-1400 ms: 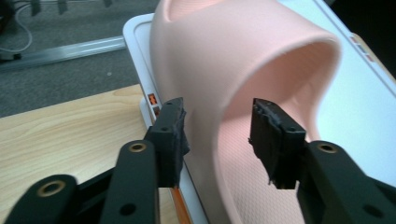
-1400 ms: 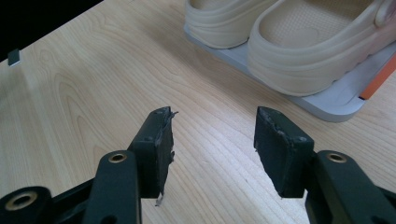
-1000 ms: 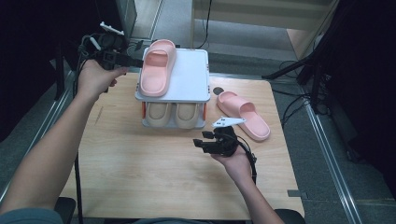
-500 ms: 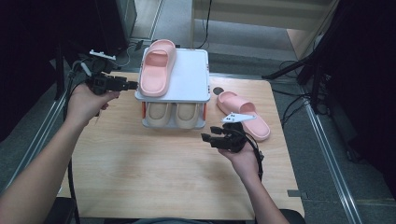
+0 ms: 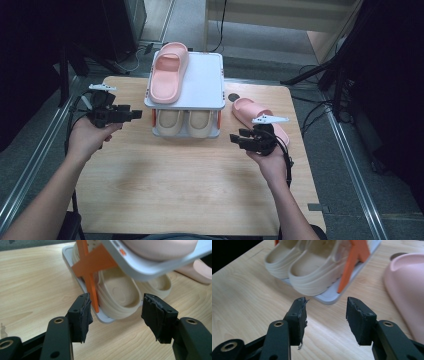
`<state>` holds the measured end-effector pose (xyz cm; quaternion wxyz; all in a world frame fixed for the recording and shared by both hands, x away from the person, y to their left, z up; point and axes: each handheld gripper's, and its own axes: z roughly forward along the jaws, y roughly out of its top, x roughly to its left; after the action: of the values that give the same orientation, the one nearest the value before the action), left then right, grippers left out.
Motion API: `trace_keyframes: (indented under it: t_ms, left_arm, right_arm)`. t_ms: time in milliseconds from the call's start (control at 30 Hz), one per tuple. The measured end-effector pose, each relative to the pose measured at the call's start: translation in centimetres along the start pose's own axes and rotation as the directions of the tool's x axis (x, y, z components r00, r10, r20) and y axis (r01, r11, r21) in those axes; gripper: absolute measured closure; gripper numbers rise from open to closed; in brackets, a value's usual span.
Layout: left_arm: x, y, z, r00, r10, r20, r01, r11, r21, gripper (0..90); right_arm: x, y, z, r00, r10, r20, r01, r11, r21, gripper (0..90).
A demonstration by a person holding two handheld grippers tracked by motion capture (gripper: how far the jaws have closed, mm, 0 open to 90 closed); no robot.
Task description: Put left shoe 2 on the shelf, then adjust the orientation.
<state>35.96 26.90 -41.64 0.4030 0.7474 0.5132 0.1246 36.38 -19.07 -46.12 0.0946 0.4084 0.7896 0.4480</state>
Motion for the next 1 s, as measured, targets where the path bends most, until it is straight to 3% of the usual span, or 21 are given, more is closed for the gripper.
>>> trace_keyframes:
  t_ms: [133,300,400,500,633,767,1000]
  left_arm:
    - [-0.2,-1.4,0.3,1.0,0.007,-0.001,-0.007,1.0,0.001,40.2]
    - [-0.5,-2.7,0.2,0.9998,0.018,-0.01,-0.018,0.9998,-0.011,40.2]
    - [-0.6,-3.5,0.1,0.9998,0.012,-0.016,-0.013,0.9996,-0.027,40.2]
    - [-0.5,-4.3,0.2,0.9999,0.004,-0.016,-0.005,0.9996,-0.028,40.2]
    - [-0.3,-5.1,0.4,0.9998,-0.02,-0.005,0.02,0.9997,-0.014,40.4]
    - [-0.5,-5.6,0.2,0.9998,-0.02,-0.003,0.02,0.9996,-0.021,40.3]
    - [-0.9,-6.3,0.0,1.0,-0.002,0.001,0.002,0.9996,-0.029,40.3]
  right_arm:
    - [-1.2,0.1,-0.3,0.9993,-0.015,0.036,0.015,0.9999,0.004,53.9]
    - [-3.2,-0.2,-0.9,0.9979,0.014,0.064,-0.014,0.9999,0.006,59.3]
    - [-4.4,-0.2,-1.3,0.9961,0.007,0.088,-0.008,0.9999,0.011,63.0]
    - [-5.5,-0.3,-1.6,0.9962,0.011,0.087,-0.012,0.9999,0.009,66.3]
    - [-6.4,-0.3,-1.5,0.9951,0.031,0.094,-0.031,0.9995,0.002,70.4]
    - [-7.3,-0.4,-1.1,0.9925,0.043,0.115,-0.044,0.999,0.006,77.3]
    - [-9.6,-0.4,-1.3,0.9828,0.106,0.151,-0.105,0.9943,-0.018,86.9]
